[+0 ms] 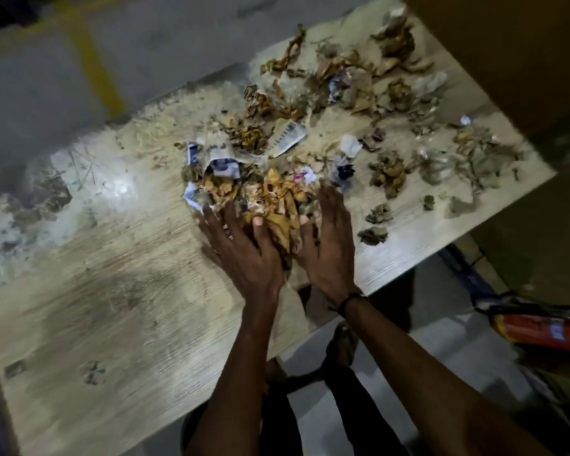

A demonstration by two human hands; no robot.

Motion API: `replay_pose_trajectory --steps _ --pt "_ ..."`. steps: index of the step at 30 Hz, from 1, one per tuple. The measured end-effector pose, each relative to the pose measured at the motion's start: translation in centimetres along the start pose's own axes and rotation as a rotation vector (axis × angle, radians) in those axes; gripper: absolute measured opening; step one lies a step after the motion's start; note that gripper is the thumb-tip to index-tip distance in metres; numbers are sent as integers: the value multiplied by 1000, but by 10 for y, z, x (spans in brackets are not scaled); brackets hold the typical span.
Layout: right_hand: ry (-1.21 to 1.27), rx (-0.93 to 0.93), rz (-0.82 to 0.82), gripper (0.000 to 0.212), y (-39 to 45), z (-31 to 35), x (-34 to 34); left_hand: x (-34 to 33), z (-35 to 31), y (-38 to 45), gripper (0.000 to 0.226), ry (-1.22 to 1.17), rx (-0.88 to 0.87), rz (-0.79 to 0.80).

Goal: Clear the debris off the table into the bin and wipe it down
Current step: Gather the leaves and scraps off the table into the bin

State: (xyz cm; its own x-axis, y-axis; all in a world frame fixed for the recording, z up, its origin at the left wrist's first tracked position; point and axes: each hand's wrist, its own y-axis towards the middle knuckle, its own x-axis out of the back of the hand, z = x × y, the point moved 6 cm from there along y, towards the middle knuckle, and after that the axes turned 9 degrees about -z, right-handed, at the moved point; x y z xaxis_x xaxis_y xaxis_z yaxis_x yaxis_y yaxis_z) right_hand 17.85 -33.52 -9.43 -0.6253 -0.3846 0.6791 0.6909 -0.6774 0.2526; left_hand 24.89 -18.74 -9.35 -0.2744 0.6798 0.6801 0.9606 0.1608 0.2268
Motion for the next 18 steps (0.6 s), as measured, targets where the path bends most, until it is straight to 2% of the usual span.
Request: replay_pose_trajectory --steps 4,7,10,15,18 --pt "-91 -1 -156 60 23 -30 57 10 -30 -13 51 26 -183 79" --pt "-146 -171 -215 69 57 -86 73 -7 -54 -18 50 62 -343 155" --pt "-171 -272 -132 78 76 -114 50 -27 -69 -20 50 114 -434 222" --pt "-129 -63 54 69 68 -67 -2 -52 -87 -17 49 168 -487 258" --pt "1 -51 57 63 75 -56 16 -54 -101 -13 48 196 -480 231"
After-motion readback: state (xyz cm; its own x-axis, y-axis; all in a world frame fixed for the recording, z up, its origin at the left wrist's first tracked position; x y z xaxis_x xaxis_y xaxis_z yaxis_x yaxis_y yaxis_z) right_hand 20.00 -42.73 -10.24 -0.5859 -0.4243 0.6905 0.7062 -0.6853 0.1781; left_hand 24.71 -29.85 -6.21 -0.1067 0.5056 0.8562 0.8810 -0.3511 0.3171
